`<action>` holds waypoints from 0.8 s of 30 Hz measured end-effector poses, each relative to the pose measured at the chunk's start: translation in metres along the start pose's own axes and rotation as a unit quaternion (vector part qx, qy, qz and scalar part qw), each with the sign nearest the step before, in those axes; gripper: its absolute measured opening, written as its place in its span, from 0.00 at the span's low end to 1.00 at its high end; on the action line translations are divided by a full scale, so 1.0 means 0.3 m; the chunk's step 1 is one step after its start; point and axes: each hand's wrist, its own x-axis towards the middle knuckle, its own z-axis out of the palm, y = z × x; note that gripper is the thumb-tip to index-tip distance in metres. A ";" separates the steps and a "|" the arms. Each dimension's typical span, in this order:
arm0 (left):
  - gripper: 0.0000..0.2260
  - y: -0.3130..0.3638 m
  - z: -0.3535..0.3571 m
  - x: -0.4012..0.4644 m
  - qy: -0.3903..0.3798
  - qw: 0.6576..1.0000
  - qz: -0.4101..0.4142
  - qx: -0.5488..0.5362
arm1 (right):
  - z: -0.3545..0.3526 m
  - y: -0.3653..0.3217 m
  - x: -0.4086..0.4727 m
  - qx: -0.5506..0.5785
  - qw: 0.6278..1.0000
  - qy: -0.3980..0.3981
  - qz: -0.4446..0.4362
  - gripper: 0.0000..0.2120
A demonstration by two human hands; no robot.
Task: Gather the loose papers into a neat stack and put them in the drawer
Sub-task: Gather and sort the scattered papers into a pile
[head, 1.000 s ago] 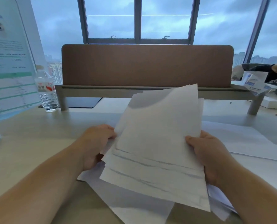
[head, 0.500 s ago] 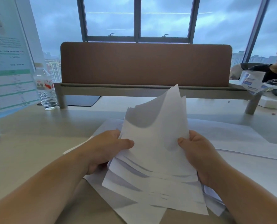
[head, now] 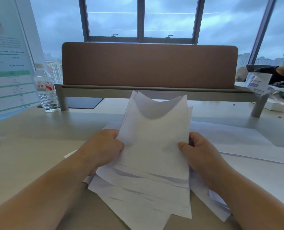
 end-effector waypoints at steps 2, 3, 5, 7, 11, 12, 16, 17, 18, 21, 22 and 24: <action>0.08 -0.014 -0.005 0.013 0.009 0.999 0.006 0.046 | -0.003 -0.008 -0.008 0.002 1.000 0.000 0.008 0.04; 0.09 -0.021 -0.005 0.019 0.008 0.997 0.003 0.080 | -0.006 -0.007 -0.009 0.006 1.000 -0.001 0.015 0.03; 0.16 -0.036 -0.005 0.031 0.005 0.984 -0.002 0.181 | -0.008 -0.010 -0.013 0.007 1.000 -0.007 0.024 0.03; 0.20 -0.045 -0.005 0.040 0.014 0.968 -0.002 0.249 | -0.010 -0.012 -0.018 0.002 1.000 -0.008 0.026 0.03; 0.20 -0.048 -0.013 0.043 0.026 0.959 0.000 0.282 | -0.009 -0.016 -0.025 -0.002 1.000 -0.007 0.022 0.04; 0.19 -0.046 -0.012 0.040 0.028 0.958 0.010 0.284 | -0.009 -0.017 -0.028 0.005 1.000 -0.009 0.026 0.05; 0.07 -0.033 0.003 0.028 0.031 0.973 0.050 0.222 | -0.006 -0.016 -0.035 0.031 0.999 -0.010 0.040 0.09; 0.05 -0.032 0.005 0.034 0.037 0.982 0.054 0.180 | -0.007 -0.021 -0.029 0.041 0.998 -0.009 0.041 0.13; 0.05 -0.036 0.011 0.032 0.040 0.990 0.051 0.127 | -0.008 -0.018 -0.029 0.053 0.997 -0.013 0.047 0.15; 0.06 -0.029 0.004 0.038 0.048 0.997 0.049 -0.044 | -0.013 -0.025 -0.020 0.114 0.990 -0.037 0.070 0.14; 0.06 -0.024 -0.003 0.040 0.044 0.994 0.048 -0.093 | -0.017 -0.029 -0.017 0.143 0.985 -0.050 0.080 0.14; 0.04 -0.015 -0.013 0.047 0.043 0.983 0.053 -0.171 | -0.024 -0.047 -0.028 0.190 0.974 -0.078 0.094 0.11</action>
